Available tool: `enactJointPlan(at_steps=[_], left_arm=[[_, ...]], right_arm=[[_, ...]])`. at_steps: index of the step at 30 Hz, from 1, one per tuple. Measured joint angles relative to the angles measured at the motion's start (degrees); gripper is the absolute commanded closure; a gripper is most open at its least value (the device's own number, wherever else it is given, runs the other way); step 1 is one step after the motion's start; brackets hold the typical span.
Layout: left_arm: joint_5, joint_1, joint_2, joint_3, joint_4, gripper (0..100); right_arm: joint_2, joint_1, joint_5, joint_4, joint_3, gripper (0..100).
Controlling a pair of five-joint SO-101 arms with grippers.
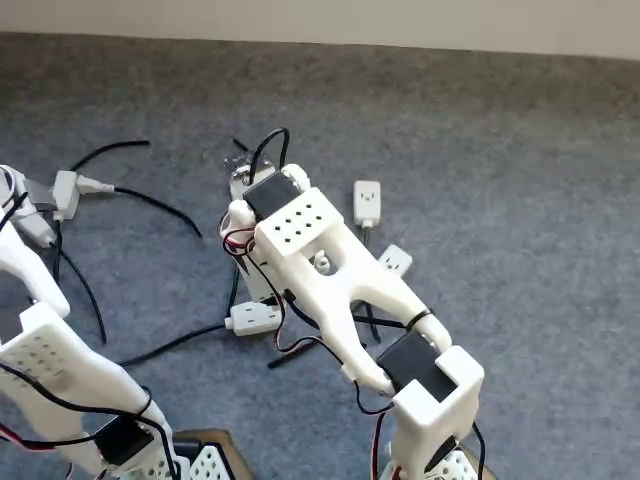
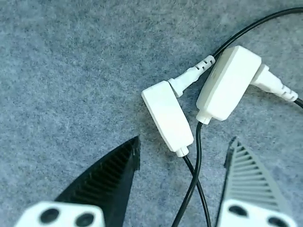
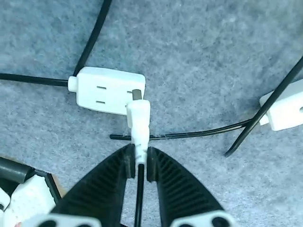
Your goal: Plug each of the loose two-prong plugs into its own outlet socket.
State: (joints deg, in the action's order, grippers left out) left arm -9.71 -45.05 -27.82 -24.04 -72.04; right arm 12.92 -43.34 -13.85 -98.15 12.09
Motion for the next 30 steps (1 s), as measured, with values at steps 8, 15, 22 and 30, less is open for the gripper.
enactJointPlan(at_steps=[8, 15, 22, 30], left_arm=[[0.00, 0.97, 0.00, 0.00, 0.00, 71], [0.00, 1.14, 0.00, 0.00, 0.62, 71], [0.00, 1.14, -0.18, 1.58, 2.46, 71], [0.00, 1.14, -0.18, 3.78, 5.27, 71]], right_arm=[[5.01, -3.08, 0.00, -0.09, 0.18, 99.4], [8.09, -3.69, 0.00, -0.35, 0.26, 99.4], [8.70, -3.60, 0.00, -0.35, 3.16, 99.4], [16.44, -2.20, 2.29, -0.44, 9.05, 99.4]])
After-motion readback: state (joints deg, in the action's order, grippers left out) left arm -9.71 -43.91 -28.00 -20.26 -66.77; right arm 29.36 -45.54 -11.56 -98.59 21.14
